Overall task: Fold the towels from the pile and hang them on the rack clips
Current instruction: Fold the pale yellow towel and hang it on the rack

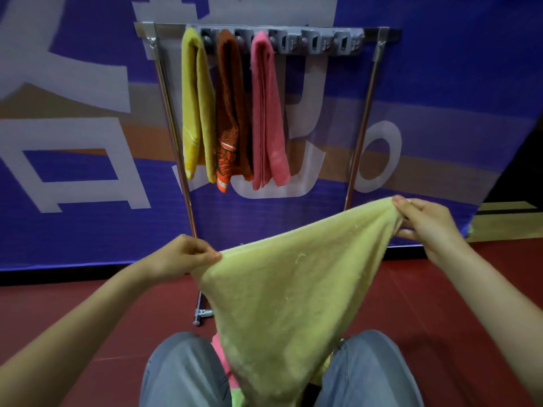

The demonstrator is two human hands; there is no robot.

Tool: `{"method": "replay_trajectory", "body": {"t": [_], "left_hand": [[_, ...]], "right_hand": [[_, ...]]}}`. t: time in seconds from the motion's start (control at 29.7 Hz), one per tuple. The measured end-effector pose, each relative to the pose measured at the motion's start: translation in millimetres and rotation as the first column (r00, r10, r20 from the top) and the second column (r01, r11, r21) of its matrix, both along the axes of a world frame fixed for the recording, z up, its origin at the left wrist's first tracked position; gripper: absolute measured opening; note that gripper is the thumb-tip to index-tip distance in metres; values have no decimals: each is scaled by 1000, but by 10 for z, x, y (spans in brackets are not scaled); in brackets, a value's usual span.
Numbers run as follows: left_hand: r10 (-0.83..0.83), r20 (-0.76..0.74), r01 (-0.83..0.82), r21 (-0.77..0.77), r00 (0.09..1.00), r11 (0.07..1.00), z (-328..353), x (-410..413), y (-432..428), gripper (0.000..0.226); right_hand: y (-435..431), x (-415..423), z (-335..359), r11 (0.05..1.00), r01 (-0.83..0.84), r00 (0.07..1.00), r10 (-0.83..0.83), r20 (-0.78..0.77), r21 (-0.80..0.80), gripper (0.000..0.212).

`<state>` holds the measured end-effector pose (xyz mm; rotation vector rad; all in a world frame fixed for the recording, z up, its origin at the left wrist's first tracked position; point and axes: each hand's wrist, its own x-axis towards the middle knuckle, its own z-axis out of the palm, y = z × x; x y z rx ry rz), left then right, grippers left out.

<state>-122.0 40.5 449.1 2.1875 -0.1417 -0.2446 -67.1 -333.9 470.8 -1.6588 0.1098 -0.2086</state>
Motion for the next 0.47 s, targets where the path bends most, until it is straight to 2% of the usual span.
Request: {"method": "replay_trajectory", "body": {"t": [0.13,0.24,0.3,0.47], "left_hand": [[108,-95,-112,-46,990,993,-123,-49,42,16],[224,-110,-241,-182,968,953,-222,-69,-101,18],[275,-116,-297,-259,954,919,-275,-63,-261,18],[265,-194,-320,-359,944,877,-412,-26,-719,18]], "right_hand": [[-36,-9,-165,997,73,995,-71,-64,28,22],[89,-104,-321,993,94,991,-86,-106,77,19],[272,-197,-428,996,44,989,-33,-143,74,21],[892,-415,-647,987,-151,969,159,-190,56,18]]}}
